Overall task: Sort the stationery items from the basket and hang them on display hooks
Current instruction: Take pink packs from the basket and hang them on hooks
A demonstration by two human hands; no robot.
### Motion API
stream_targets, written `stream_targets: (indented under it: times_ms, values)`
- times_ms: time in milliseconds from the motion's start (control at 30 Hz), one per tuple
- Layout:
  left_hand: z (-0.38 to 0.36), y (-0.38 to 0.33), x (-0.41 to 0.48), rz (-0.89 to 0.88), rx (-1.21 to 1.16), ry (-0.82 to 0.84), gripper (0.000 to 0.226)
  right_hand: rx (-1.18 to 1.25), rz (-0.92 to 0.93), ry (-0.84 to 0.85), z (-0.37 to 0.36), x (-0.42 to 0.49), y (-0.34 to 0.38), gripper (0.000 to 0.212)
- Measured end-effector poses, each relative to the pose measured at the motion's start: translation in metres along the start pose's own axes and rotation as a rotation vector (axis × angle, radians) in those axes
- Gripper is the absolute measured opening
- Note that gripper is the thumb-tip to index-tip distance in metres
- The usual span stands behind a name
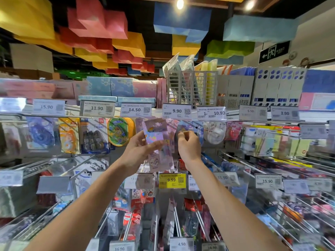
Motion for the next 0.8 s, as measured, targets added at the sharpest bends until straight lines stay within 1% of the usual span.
stream_targets:
  times_ms: [67, 100, 200, 267, 333, 400, 433, 467, 533, 600, 700, 800]
  values:
    - [-0.009, -0.003, 0.003, -0.040, 0.037, 0.027, 0.029, 0.105, 0.001, 0.068, 0.003, -0.009, 0.000, 0.030]
    - [-0.013, -0.004, 0.004, -0.057, 0.062, 0.048, 0.028, 0.136, 0.008, 0.099, 0.006, -0.014, 0.001, 0.032]
    - [-0.026, -0.010, 0.004, -0.106, 0.110, 0.155, 0.039, 0.285, 0.038, 0.205, 0.016, -0.026, 0.008, 0.034]
    - [-0.031, -0.014, 0.006, -0.133, 0.154, 0.165, 0.038, 0.372, 0.067, 0.310, 0.020, -0.032, 0.011, 0.039]
    - [-0.032, -0.016, 0.009, -0.145, 0.191, 0.154, 0.027, 0.359, 0.120, 0.367, 0.022, -0.038, 0.013, 0.055]
    - [-0.032, -0.017, 0.014, -0.158, 0.240, 0.145, 0.017, 0.326, 0.170, 0.368, 0.024, -0.040, 0.015, 0.061]
    - [-0.031, -0.018, 0.015, -0.167, 0.252, 0.143, 0.015, 0.314, 0.191, 0.360, 0.025, -0.041, 0.016, 0.059]
    - [-0.032, -0.019, 0.016, -0.171, 0.242, 0.153, 0.018, 0.308, 0.208, 0.354, 0.025, -0.041, 0.018, 0.055]
    - [-0.033, -0.020, 0.017, -0.156, 0.195, 0.177, 0.032, 0.293, 0.226, 0.350, 0.024, -0.038, 0.019, 0.048]
    - [-0.031, -0.017, 0.020, -0.132, 0.190, 0.168, 0.035, 0.235, 0.220, 0.351, 0.021, -0.035, 0.018, 0.044]
    - [-0.023, -0.003, 0.030, -0.009, 0.208, 0.117, 0.027, 0.122, 0.158, 0.343, 0.015, -0.028, 0.010, 0.038]
    - [-0.015, 0.010, 0.042, 0.080, 0.326, 0.017, 0.037, 0.071, 0.058, 0.309, 0.012, -0.018, 0.000, 0.040]
Point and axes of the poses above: each hand's wrist, its own x-axis towards the middle knuckle, its own z-axis out of the back of the hand, y = z × x, the point moved 5 cm from there along x, towards the middle knuckle, and after that the axes turned 1 degree about -y, right-handed, at the moved point
